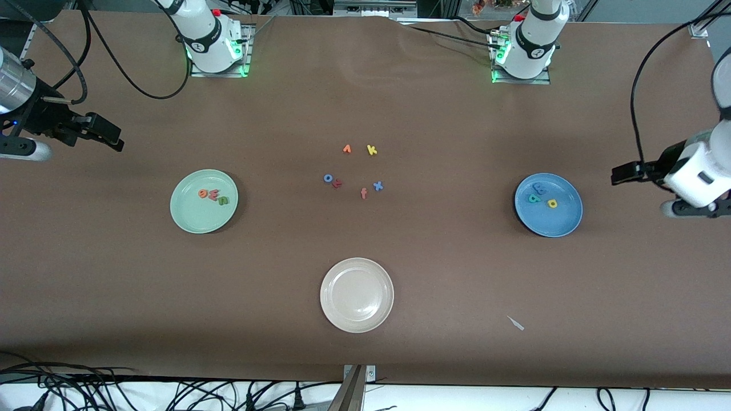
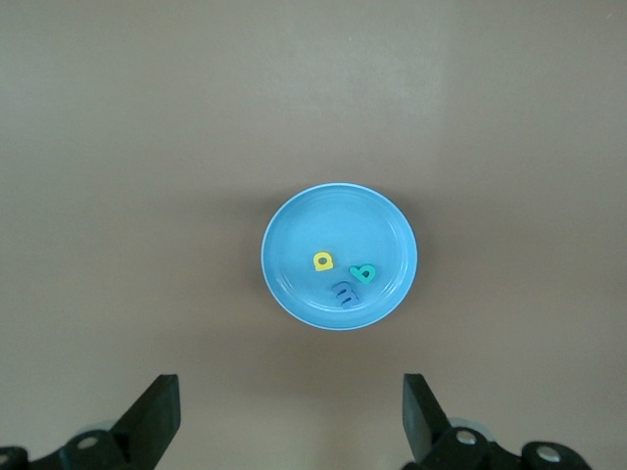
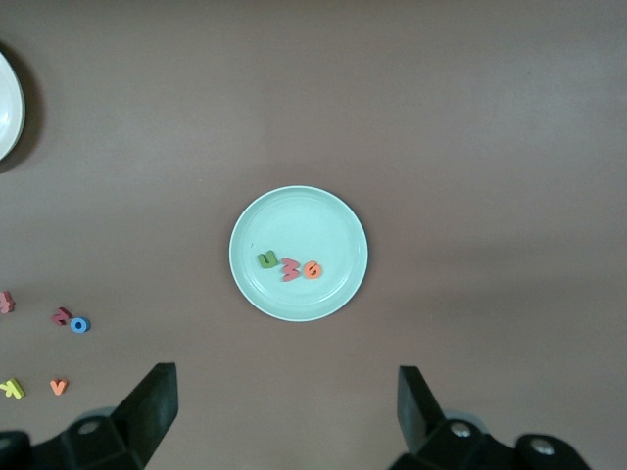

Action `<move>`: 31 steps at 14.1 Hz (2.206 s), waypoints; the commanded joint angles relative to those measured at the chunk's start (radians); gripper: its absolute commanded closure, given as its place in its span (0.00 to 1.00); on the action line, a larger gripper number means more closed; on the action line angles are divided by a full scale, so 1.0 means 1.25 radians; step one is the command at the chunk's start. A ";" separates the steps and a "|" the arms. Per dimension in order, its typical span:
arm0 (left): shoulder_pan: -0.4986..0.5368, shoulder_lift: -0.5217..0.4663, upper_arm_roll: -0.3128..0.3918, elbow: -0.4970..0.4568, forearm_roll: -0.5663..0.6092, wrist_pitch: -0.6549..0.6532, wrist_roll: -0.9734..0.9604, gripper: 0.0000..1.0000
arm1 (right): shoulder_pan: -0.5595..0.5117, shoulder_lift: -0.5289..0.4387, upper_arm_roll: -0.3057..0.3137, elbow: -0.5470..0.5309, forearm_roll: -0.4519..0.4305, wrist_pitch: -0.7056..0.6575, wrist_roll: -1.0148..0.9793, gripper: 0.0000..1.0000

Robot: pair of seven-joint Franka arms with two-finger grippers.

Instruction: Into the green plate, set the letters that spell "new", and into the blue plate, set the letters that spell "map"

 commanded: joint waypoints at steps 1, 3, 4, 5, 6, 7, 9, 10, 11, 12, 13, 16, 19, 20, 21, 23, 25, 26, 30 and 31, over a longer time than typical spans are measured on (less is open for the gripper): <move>-0.041 -0.061 0.018 -0.037 -0.022 0.002 0.008 0.00 | -0.002 -0.024 0.000 -0.024 -0.003 0.013 -0.009 0.00; -0.042 -0.083 0.018 -0.036 -0.020 -0.012 0.003 0.00 | -0.002 -0.024 0.001 -0.023 -0.006 0.008 -0.009 0.00; -0.040 -0.085 0.019 -0.036 -0.020 -0.026 0.008 0.00 | -0.002 -0.024 0.001 -0.023 -0.006 0.008 -0.009 0.00; -0.034 -0.082 0.019 -0.038 -0.025 -0.037 0.006 0.00 | -0.002 -0.023 0.001 -0.021 -0.006 0.008 -0.008 0.00; -0.033 -0.079 0.019 -0.049 -0.040 -0.045 0.009 0.00 | -0.002 -0.023 0.001 -0.021 -0.006 0.008 -0.005 0.00; -0.031 -0.079 0.019 -0.063 -0.043 -0.045 0.013 0.00 | -0.002 -0.021 0.001 -0.021 -0.006 0.007 -0.004 0.00; -0.023 -0.087 0.021 -0.049 -0.045 -0.048 0.012 0.00 | -0.002 -0.021 0.001 -0.020 -0.006 0.008 -0.004 0.00; -0.023 -0.088 0.021 -0.041 -0.047 -0.047 0.009 0.00 | -0.002 -0.021 0.001 -0.020 -0.006 0.008 -0.004 0.00; -0.023 -0.087 0.020 -0.037 -0.047 -0.048 0.009 0.00 | -0.002 -0.021 0.001 -0.020 -0.006 0.008 -0.004 0.00; -0.023 -0.087 0.020 -0.037 -0.047 -0.050 0.011 0.00 | -0.002 -0.021 0.001 -0.020 -0.006 0.008 -0.004 0.00; -0.023 -0.086 0.019 -0.036 -0.047 -0.050 0.012 0.00 | -0.002 -0.021 0.001 -0.020 -0.006 0.007 -0.004 0.00; -0.023 -0.086 0.018 -0.035 -0.047 -0.050 0.011 0.00 | -0.002 -0.021 0.001 -0.020 -0.006 0.007 -0.004 0.00; -0.021 -0.086 0.019 -0.033 -0.049 -0.048 0.012 0.00 | -0.002 -0.021 0.001 -0.020 -0.006 0.007 -0.004 0.00; -0.021 -0.085 0.019 -0.030 -0.049 -0.047 0.012 0.00 | -0.002 -0.021 0.001 -0.020 -0.006 0.007 -0.004 0.00; -0.021 -0.083 0.019 -0.030 -0.054 -0.047 0.012 0.00 | -0.002 -0.021 0.001 -0.020 -0.006 0.008 -0.004 0.00; -0.021 -0.082 0.019 -0.030 -0.071 -0.046 0.012 0.00 | -0.002 -0.021 0.001 -0.020 -0.006 0.007 -0.004 0.00; -0.021 -0.081 0.019 -0.030 -0.072 -0.046 0.013 0.00 | -0.002 -0.021 0.001 -0.020 -0.006 0.007 -0.004 0.00; -0.021 -0.082 0.019 -0.030 -0.072 -0.046 0.013 0.00 | -0.002 -0.021 0.001 -0.020 -0.006 0.007 -0.004 0.00; -0.021 -0.082 0.020 -0.030 -0.071 -0.046 0.013 0.00 | -0.002 -0.021 0.001 -0.020 -0.006 0.007 -0.004 0.00; -0.021 -0.082 0.019 -0.030 -0.071 -0.047 0.013 0.00 | -0.002 -0.021 0.001 -0.020 -0.006 0.007 -0.004 0.00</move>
